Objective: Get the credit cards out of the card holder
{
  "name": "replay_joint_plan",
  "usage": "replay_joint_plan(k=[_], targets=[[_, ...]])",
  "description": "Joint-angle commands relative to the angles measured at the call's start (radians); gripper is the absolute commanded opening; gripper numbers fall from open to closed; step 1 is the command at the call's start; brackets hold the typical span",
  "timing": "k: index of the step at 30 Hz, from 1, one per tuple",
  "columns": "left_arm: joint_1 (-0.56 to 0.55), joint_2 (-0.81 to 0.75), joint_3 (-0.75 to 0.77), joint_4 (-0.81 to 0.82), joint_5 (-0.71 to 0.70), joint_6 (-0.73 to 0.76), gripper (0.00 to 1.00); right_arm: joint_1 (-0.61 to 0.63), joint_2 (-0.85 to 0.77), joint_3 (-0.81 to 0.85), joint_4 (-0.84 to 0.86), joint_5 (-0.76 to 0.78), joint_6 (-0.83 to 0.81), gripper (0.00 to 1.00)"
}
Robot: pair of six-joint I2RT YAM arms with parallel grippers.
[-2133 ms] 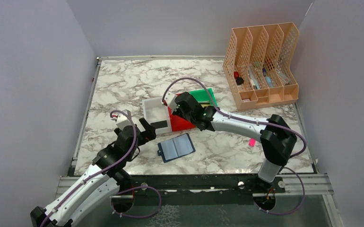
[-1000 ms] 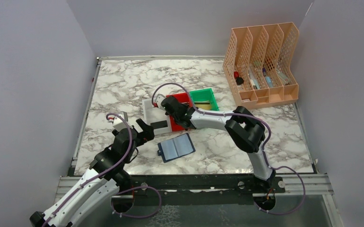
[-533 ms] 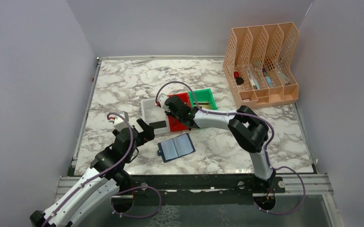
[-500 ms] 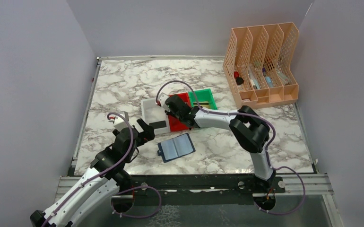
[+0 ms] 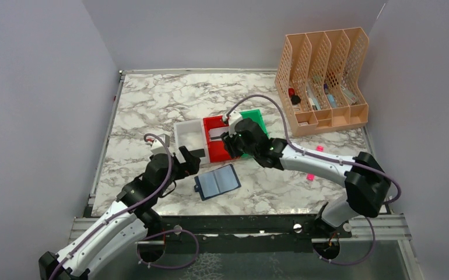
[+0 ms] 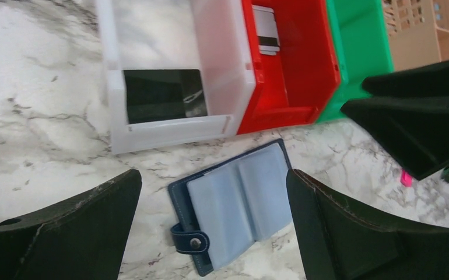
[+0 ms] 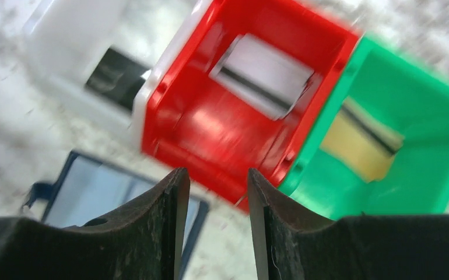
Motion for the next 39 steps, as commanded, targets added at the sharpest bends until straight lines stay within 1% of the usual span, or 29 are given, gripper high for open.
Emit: replay_joint_plan(k=[1, 4, 6, 9, 11, 16, 19, 26, 27, 31, 33, 39], targets=[[0.003, 0.058, -0.002, 0.151, 0.215, 0.070, 0.96, -0.001, -0.090, -0.176, 0.004, -0.224, 0.332, 0.47], [0.003, 0.132, 0.007, 0.204, 0.331, 0.097, 0.91, -0.001, -0.137, -0.281, 0.065, -0.313, 0.443, 0.47], [0.003, 0.197, 0.018, 0.226, 0.393, 0.109, 0.88, -0.001, -0.151, -0.319, 0.074, -0.332, 0.491, 0.47], [0.003, 0.292, 0.033, 0.258, 0.481, 0.122, 0.79, -0.001, -0.143, -0.360, 0.106, -0.369, 0.549, 0.47], [0.003, 0.351, 0.037, 0.276, 0.516, 0.114, 0.72, -0.001, -0.124, -0.371, 0.126, -0.393, 0.565, 0.47], [0.001, 0.481, 0.041, 0.309, 0.574, 0.085, 0.61, -0.001, -0.068, -0.362, 0.113, -0.370, 0.598, 0.45], [0.001, 0.528, 0.040, 0.309, 0.575, 0.090, 0.55, -0.003, -0.037, -0.361, 0.118, -0.369, 0.598, 0.44], [0.000, 0.589, 0.016, 0.305, 0.554, 0.094, 0.51, -0.003, 0.031, -0.362, 0.117, -0.377, 0.602, 0.40], [0.000, 0.597, 0.010, 0.305, 0.550, 0.094, 0.50, -0.003, 0.035, -0.364, 0.121, -0.384, 0.605, 0.38], [0.000, 0.624, -0.015, 0.307, 0.525, 0.085, 0.45, -0.003, 0.020, -0.388, 0.157, -0.429, 0.627, 0.22], [-0.001, 0.629, -0.033, 0.319, 0.511, 0.076, 0.42, -0.003, 0.002, -0.399, 0.182, -0.460, 0.637, 0.18], [-0.001, 0.619, -0.076, 0.359, 0.495, 0.051, 0.35, -0.003, -0.015, -0.391, 0.256, -0.574, 0.662, 0.17]])
